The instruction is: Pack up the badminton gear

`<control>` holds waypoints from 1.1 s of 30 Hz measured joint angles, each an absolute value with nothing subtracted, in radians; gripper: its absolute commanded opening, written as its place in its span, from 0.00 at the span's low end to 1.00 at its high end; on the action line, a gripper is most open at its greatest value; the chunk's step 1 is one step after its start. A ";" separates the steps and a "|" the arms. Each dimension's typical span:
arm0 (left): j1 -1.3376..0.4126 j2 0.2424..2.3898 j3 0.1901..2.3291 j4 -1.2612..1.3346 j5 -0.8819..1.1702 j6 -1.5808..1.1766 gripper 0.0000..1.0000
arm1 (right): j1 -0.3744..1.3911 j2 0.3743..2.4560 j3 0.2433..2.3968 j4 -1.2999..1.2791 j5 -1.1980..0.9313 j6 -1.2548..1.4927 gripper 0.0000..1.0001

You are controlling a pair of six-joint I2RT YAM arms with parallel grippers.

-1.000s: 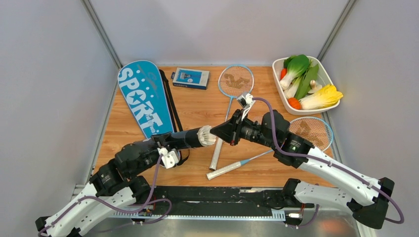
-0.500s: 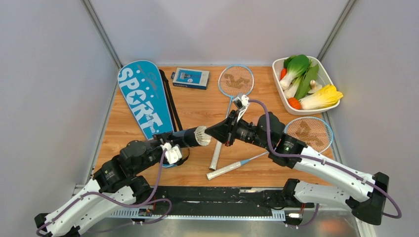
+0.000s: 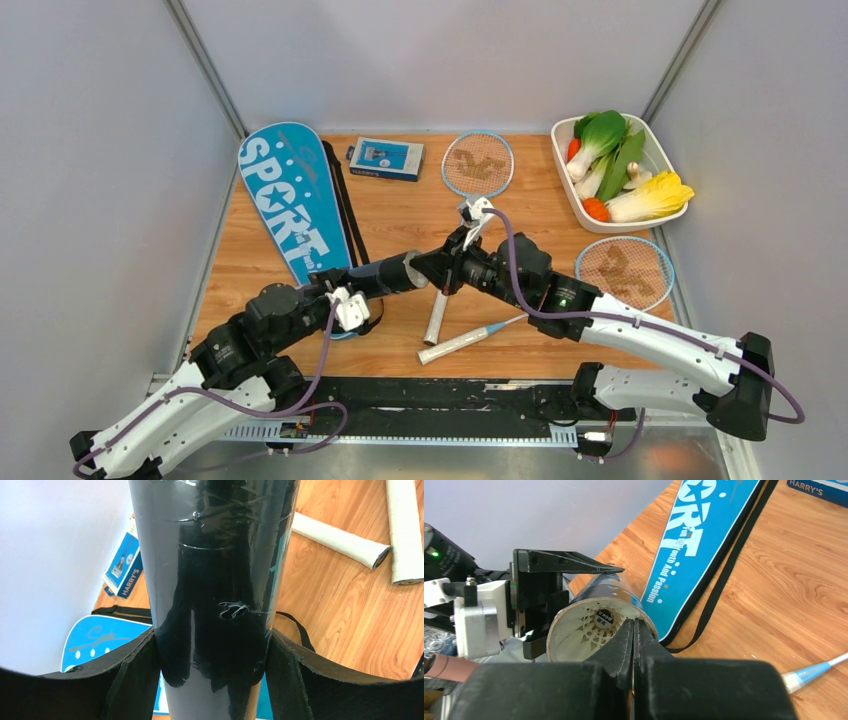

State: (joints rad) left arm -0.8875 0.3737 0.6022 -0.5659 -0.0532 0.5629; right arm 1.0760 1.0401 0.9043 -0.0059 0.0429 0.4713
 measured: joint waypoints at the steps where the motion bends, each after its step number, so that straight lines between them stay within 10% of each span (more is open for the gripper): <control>1: -0.888 0.379 0.603 -0.569 -0.053 0.563 0.56 | 1.084 1.048 0.905 -0.004 0.054 0.467 0.00; 15: -0.888 0.392 0.612 -0.595 -0.059 0.557 0.56 | 1.112 1.075 0.896 0.014 0.138 0.446 0.00; 27: -0.889 0.409 0.617 -0.549 -0.062 0.533 0.56 | 1.118 0.984 0.883 0.010 0.152 0.459 0.46; 33: -0.889 0.388 0.617 -0.508 -0.083 0.517 0.56 | 1.119 0.848 0.884 -0.020 0.195 0.456 0.51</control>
